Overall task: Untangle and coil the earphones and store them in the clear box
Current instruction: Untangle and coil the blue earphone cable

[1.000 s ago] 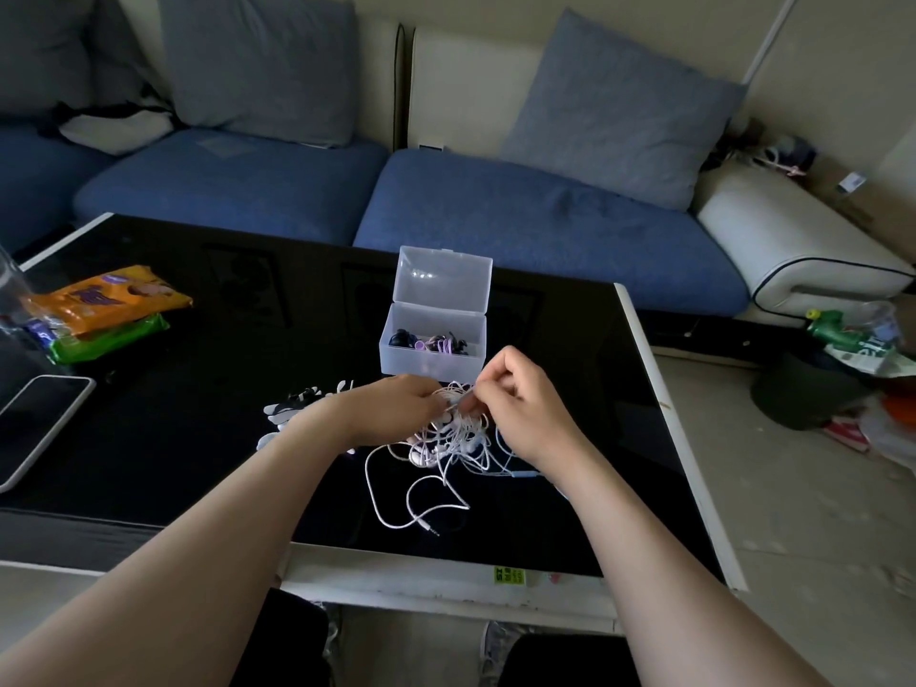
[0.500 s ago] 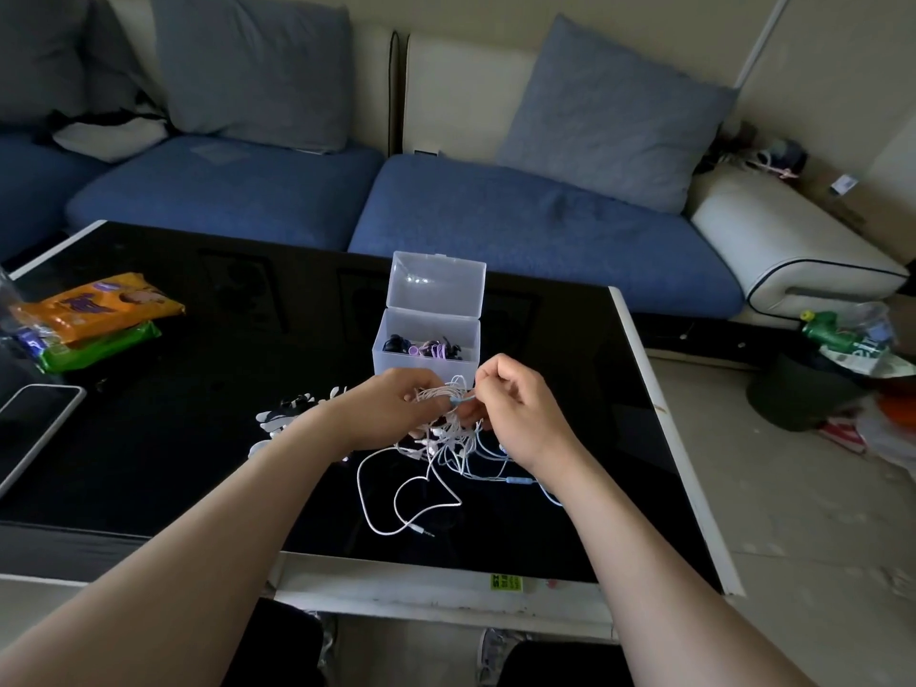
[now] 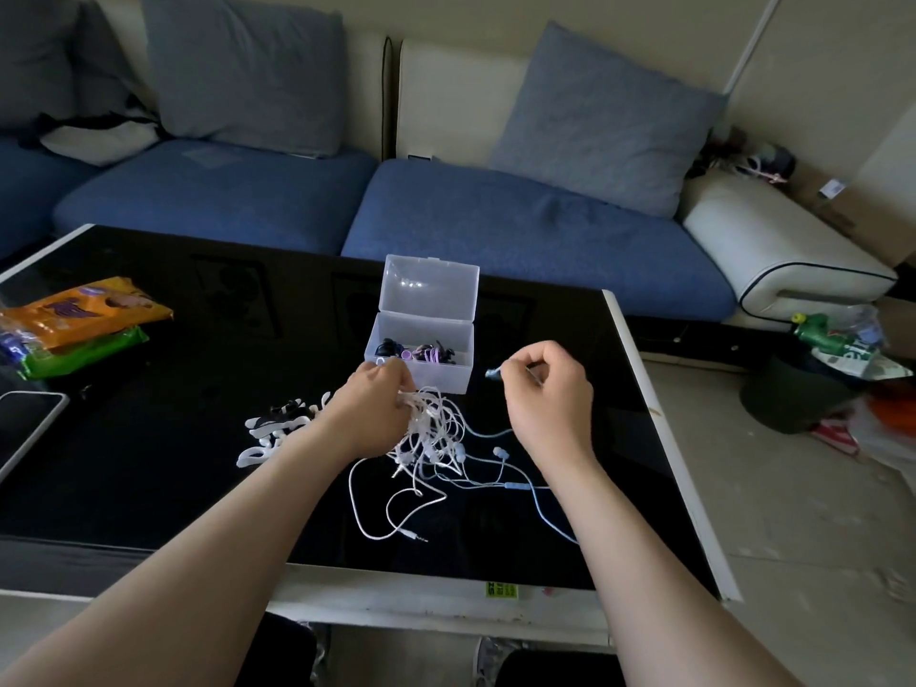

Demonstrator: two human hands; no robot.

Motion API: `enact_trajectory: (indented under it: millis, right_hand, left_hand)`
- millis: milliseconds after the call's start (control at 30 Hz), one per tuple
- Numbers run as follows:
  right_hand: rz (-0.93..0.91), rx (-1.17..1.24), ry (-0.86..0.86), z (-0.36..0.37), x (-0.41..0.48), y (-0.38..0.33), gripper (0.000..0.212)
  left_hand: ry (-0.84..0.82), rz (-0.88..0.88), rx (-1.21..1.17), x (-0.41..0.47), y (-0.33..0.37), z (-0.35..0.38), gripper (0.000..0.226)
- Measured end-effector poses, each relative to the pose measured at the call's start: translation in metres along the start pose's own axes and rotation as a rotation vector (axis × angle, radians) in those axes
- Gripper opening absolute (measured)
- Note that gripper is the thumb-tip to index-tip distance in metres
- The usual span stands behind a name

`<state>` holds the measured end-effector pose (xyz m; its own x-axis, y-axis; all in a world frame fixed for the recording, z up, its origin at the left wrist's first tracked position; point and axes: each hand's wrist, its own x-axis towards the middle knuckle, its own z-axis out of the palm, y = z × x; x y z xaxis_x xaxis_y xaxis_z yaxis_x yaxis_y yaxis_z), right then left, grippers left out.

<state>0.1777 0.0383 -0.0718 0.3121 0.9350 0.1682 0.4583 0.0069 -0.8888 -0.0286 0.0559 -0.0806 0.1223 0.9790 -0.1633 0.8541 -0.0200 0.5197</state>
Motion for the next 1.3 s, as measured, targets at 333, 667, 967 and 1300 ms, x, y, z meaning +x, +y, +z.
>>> enact_trajectory:
  millis: [333,667,967,1300]
  right_hand:
    - [-0.112,-0.493,0.009,-0.013,0.018,0.044,0.042]
    - [-0.304,-0.120,-0.032,-0.020,0.024,0.037,0.051]
    - [-0.199,-0.212,0.195,-0.032,0.027,0.033,0.036]
    - [-0.024,-0.648,-0.402,-0.033,0.019,0.050,0.053]
  left_hand:
    - [-0.153,-0.062,0.340,-0.011,0.002,0.000,0.068]
    - [-0.259,0.208,0.231,-0.007,0.013,0.013,0.053]
    - [-0.401,0.165,0.335,-0.004,0.003,0.028,0.053]
    - [-0.391,0.130,0.441,0.003,0.003,0.037,0.046]
